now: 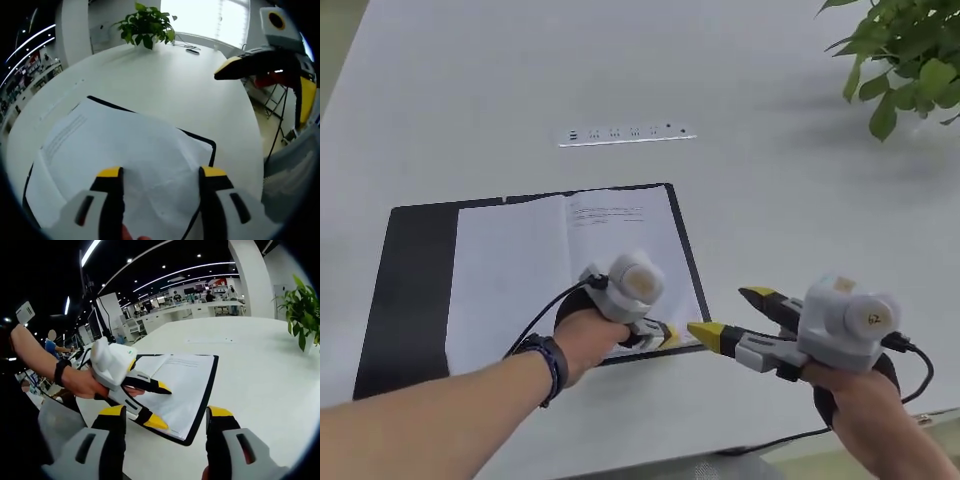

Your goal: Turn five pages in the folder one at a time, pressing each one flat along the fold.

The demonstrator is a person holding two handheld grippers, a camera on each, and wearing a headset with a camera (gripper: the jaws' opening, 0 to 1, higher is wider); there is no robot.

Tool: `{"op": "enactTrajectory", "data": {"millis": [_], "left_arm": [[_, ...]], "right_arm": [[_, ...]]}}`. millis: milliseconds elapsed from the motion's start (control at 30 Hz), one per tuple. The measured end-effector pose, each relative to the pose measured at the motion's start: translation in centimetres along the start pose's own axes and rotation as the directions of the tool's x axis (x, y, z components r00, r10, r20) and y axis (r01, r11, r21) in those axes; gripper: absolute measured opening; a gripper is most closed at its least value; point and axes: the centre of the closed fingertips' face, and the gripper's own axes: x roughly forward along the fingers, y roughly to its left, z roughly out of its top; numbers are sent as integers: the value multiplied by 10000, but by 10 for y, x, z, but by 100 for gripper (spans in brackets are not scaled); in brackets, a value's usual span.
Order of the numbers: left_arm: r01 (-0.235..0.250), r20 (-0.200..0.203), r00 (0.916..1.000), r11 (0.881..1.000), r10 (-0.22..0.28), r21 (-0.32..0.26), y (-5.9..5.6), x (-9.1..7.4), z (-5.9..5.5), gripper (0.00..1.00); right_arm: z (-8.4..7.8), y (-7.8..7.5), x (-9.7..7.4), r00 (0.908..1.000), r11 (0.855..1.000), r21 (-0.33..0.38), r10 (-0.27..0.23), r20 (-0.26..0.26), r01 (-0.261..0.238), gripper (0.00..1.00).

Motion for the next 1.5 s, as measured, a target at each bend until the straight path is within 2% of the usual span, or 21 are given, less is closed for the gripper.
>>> {"op": "enactTrajectory", "data": {"millis": [167, 267, 400, 467, 533, 567, 867, 933, 1067, 1200, 1333, 1433, 1500], "left_arm": [[2, 261, 9997, 9985, 13, -553, 4, -3, 1, 55], [97, 329, 9994, 9973, -73, -726, 3, -4, 1, 55], [140, 454, 9989, 9944, -92, -1052, 3, -5, 1, 53], [172, 512, 9986, 9927, -112, -1196, 3, -5, 1, 53], [245, 612, 9980, 9902, -162, -1378, 3, -6, 1, 53], [274, 679, 9975, 9884, -173, -1496, 3, -7, 1, 52], [326, 646, 9976, 9880, -231, -1508, 3, -8, 0, 50], [323, 651, 9976, 9881, -227, -1505, 3, -7, 0, 50], [411, 747, 9968, 9873, -299, -1534, 1, -8, 0, 52], [630, 729, 9960, 9844, -515, -1642, -2, -9, 2, 55], [719, 618, 9961, 9859, -632, -1514, -6, -14, -2, 61], [739, 637, 9959, 9854, -648, -1532, -7, -19, -4, 64], [679, 743, 9956, 9842, -563, -1638, -6, -24, -3, 64]], "right_arm": [[1, -4, 8, 9999, 10000, 18, 49, -119, -49, 56], [7, -6, 15, 9996, 9997, -77, 232, -127, -233, 55], [7, -11, 32, 9989, 9989, 143, 444, -145, -442, 52], [1, -10, 41, 9969, 9972, 347, 673, -396, -659, 48], [-5, -11, 49, 9942, 9971, -50, 749, -769, -755, 47], [-7, -10, 54, 9926, 9965, -18, 835, -876, -840, 47], [-8, -20, 77, 9908, 9882, 1090, 1153, -701, -1073, 45], [-7, -20, 79, 9897, 9819, 1449, 1315, -567, -1221, 44], [-6, -20, 81, 9886, 9759, 1715, 1442, -432, -1348, 39], [-5, -22, 80, 9875, 9606, 2332, 1571, -83, -1509, 20], [-6, -17, 77, 9844, 9524, 2540, 1759, -64, -1686, 16], [-7, -14, 75, 9809, 9479, 2590, 1945, -90, -1856, 9], [-9, -8, 74, 9762, 9347, 2899, 2166, -61, -2055, 5]]}}
